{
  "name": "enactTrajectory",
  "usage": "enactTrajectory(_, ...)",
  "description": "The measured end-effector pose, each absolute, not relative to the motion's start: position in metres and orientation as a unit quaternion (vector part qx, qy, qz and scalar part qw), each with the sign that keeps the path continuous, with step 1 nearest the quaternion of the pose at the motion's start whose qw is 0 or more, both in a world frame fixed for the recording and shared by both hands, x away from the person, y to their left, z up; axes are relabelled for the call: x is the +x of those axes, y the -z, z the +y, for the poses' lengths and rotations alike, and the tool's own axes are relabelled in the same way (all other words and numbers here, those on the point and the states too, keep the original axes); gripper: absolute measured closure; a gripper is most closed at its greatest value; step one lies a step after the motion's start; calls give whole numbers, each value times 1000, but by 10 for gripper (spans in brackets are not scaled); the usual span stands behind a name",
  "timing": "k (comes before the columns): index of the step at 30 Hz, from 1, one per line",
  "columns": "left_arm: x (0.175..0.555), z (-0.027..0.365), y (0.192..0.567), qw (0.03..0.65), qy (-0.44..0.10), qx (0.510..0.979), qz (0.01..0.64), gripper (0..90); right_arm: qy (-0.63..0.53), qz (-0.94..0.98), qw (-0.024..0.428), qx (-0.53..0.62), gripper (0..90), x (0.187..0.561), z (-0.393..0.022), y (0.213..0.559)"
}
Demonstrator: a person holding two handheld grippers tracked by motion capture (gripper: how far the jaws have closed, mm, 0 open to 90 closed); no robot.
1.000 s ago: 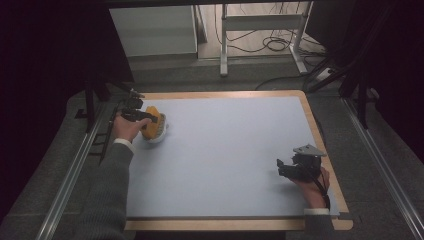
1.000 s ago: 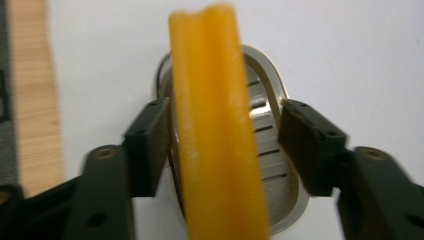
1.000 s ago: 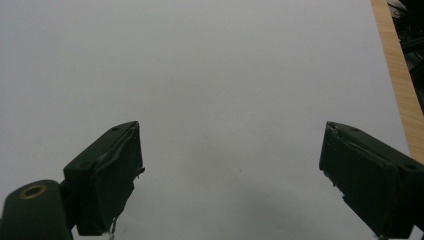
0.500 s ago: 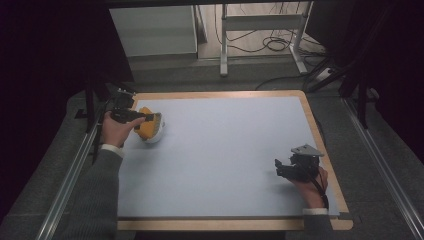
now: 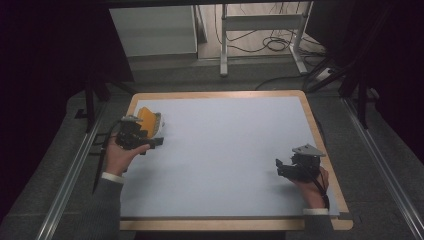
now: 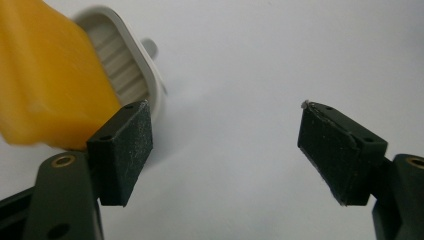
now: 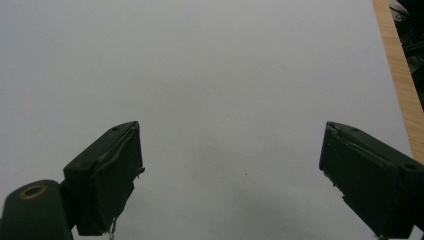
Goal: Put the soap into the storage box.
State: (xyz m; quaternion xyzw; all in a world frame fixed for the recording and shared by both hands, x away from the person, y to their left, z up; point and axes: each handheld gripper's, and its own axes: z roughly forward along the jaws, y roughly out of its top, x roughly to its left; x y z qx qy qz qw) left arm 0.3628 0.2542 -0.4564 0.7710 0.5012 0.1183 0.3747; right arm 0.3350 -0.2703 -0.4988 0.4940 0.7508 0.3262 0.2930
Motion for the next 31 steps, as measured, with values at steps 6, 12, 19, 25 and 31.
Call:
enactTrajectory(6,334,253,482,405,-111,761,494,235,-325,751,293,495,102,335,-270,499)
enactTrajectory(12,321,254,495,404,-106,761,497,233,-323,752,294,494,102,335,-270,499)
enactTrajectory(19,312,264,508,409,-102,749,511,233,-321,752,296,493,102,335,-270,500)
enactTrajectory(25,309,268,513,406,-106,748,515,228,-320,752,297,493,102,335,-269,500)
enactTrajectory(31,309,268,515,400,-110,750,515,226,-319,754,300,490,102,335,-268,500)
